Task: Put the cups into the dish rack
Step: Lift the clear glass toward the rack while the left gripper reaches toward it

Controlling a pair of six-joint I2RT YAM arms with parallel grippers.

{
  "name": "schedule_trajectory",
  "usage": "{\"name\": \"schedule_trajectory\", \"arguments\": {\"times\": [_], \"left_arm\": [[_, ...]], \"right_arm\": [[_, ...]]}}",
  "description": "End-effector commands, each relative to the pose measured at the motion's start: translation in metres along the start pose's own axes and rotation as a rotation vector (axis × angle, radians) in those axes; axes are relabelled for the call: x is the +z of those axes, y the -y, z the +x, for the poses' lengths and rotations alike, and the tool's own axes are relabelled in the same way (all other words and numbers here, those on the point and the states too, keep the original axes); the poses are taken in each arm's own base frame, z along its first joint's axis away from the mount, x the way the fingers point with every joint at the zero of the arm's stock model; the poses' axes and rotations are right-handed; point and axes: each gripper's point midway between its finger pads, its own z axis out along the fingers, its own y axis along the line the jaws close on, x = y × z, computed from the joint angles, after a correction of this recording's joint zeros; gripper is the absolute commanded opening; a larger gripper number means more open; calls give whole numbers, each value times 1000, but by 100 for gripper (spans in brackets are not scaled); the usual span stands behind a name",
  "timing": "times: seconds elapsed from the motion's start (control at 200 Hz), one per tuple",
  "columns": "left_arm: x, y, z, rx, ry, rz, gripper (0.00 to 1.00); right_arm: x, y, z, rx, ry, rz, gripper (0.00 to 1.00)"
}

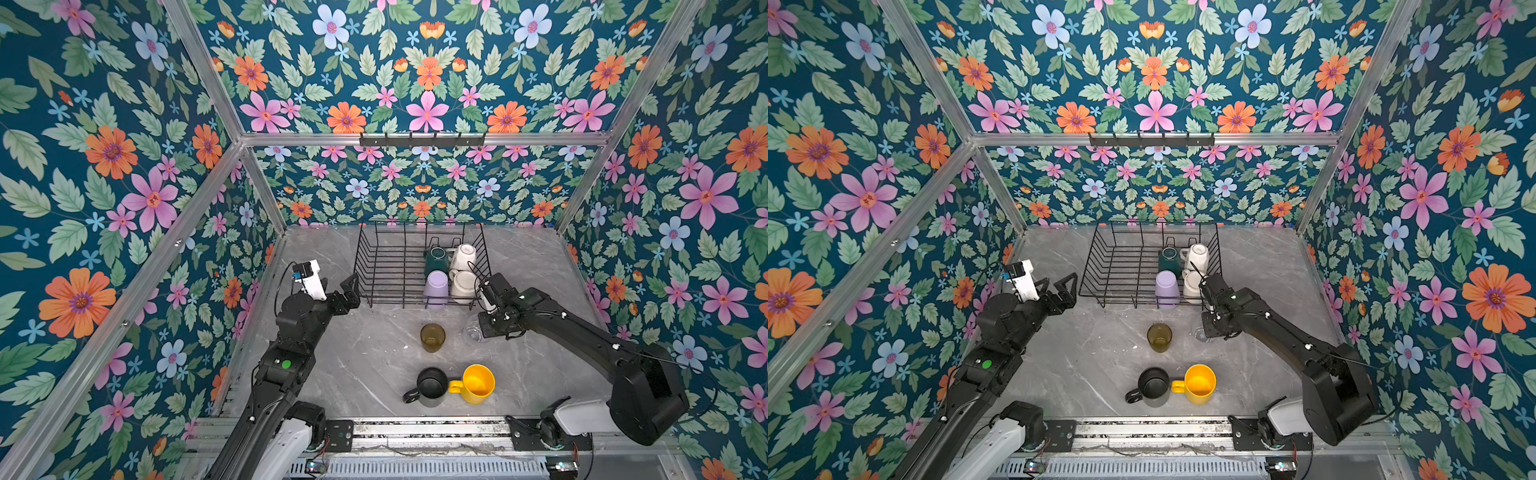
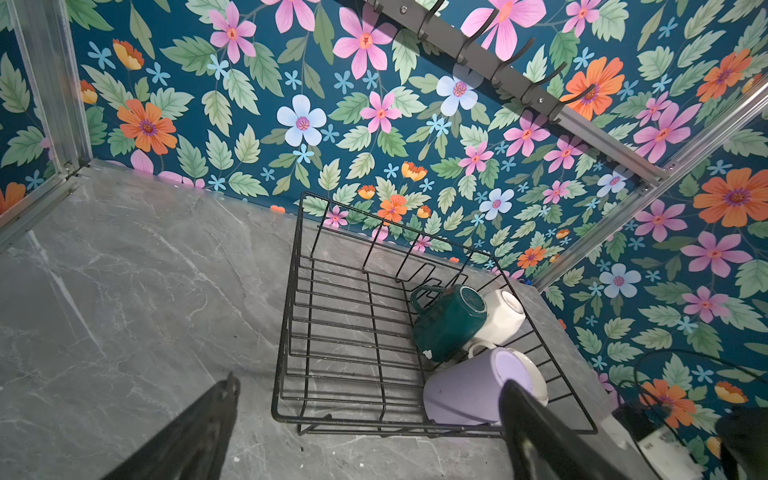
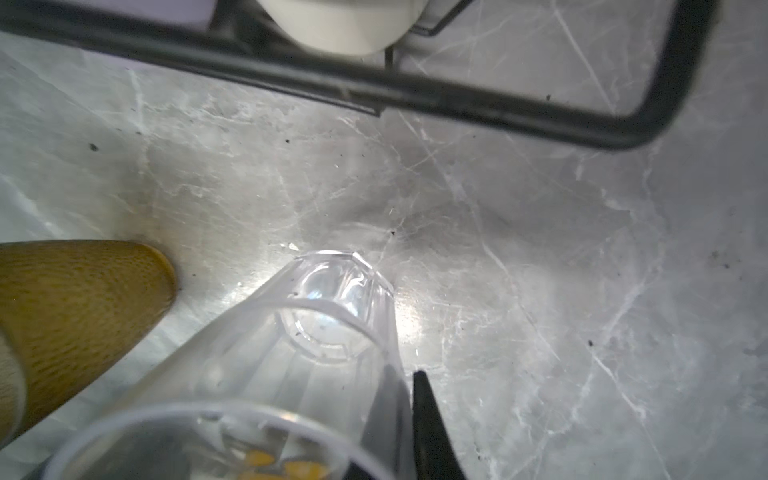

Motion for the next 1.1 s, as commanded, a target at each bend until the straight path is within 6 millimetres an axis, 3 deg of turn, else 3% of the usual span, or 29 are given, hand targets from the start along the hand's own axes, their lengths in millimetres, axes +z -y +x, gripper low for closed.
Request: {"name": "schedule_trajectory", "arguments": {"times": [0.0,0.16,0.295,0.53,0.66,0.805,1.095], "left_arm": [[1,4,-8,-13,29,20,100],[3,9,-5,-20,32,59,100],[2,21,-4,-16,44,135,100],[-11,78,6,40,29,499,100],[-27,109,12,59,11,724,100],[-43,131,17,60,-19,905,100],[-48,139,22,60,-50,983,100]], "right_arm": [[-20,-3,-4,0,35,-30,0],[-57,-17,-18,10,147,-140,0],[-87,-43,-29,9,217,-301,0],[-128,-88,-44,-13,291,-596,0],[-143,-107,-50,-27,313,-719,0],[-158,-125,-57,-42,329,-847,0],[-184,-157,-72,-60,339,-1113,0]]}}
